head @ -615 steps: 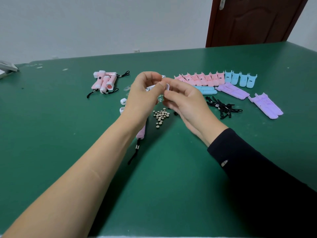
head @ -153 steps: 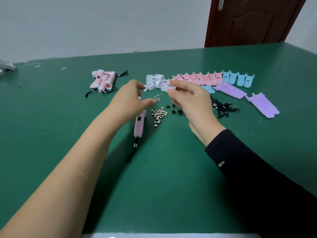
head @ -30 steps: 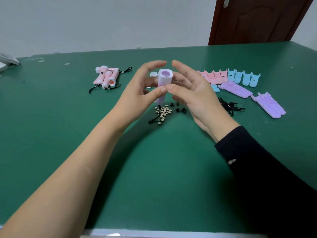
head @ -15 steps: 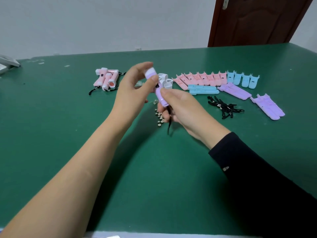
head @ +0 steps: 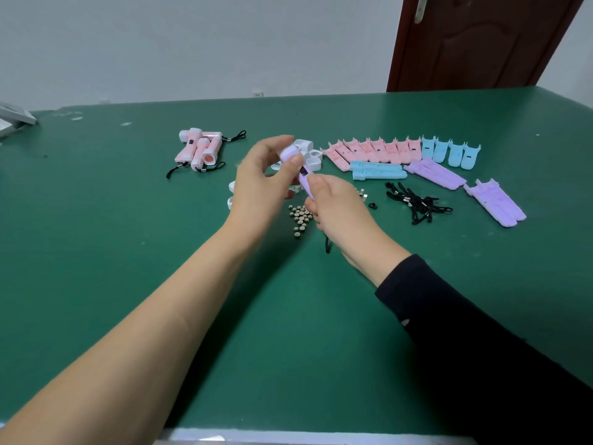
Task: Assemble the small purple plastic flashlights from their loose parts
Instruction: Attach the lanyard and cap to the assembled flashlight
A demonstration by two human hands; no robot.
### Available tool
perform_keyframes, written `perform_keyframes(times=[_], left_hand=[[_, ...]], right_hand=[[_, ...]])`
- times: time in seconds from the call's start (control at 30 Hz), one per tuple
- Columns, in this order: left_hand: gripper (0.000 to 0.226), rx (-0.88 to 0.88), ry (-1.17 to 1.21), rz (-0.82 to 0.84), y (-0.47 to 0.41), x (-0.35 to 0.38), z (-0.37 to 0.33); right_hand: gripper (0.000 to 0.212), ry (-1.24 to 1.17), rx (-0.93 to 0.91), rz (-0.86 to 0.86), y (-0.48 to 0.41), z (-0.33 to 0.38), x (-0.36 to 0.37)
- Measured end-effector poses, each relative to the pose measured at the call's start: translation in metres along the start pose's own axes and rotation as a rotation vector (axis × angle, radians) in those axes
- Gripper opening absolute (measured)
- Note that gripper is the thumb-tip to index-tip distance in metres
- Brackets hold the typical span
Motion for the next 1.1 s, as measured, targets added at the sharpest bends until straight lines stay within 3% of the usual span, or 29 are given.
perform_keyframes(times=[0.2, 0.33, 0.57, 0.7, 0.83, 0.9, 1.1], left_hand=[[0.034, -0.116, 0.151, 0.126, -0.003, -0.006, -0.005], [0.053, -0.273, 0.238, 0.222, -0.003, -0.007, 0.001], [0.016, -0.409, 0.457, -0.082, -0.030, -0.064, 0.009], [0.014, -0.484, 0.478, -0.189, -0.035, -0.088, 0.017], [0.022, -0.505, 0.429, -0.248, -0.033, -0.090, 0.020], [0.010, -0.507, 0.393, -0.242, -0.033, -0.089, 0.022], [0.011, -0.488, 0.378, -0.249, -0.033, -0.088, 0.022]], right_hand=[[0.033, -0.125, -0.041, 0.037, -0.002, 0.004, 0.002], [0.035, -0.303, 0.058, 0.126, 0.001, 0.003, 0.008], [0.024, -0.364, 0.166, 0.196, -0.001, -0.002, 0.006], [0.022, -0.136, 0.091, 0.162, -0.011, -0.005, 0.008], [0.025, 0.396, -0.153, 0.071, -0.033, 0.002, 0.020], [0.028, 0.627, -0.244, 0.093, -0.044, 0.005, 0.034], [0.032, 1.009, -0.286, 0.074, -0.064, 0.001, 0.065]])
Point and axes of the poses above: each hand's wrist, its own y-axis away from the middle knuckle, its own x-axis out of the palm, z = x × y, the point moved 3 cm from there along -y, towards the middle knuckle, and after that the axes turned 1 degree about z, right-handed, at the moved point
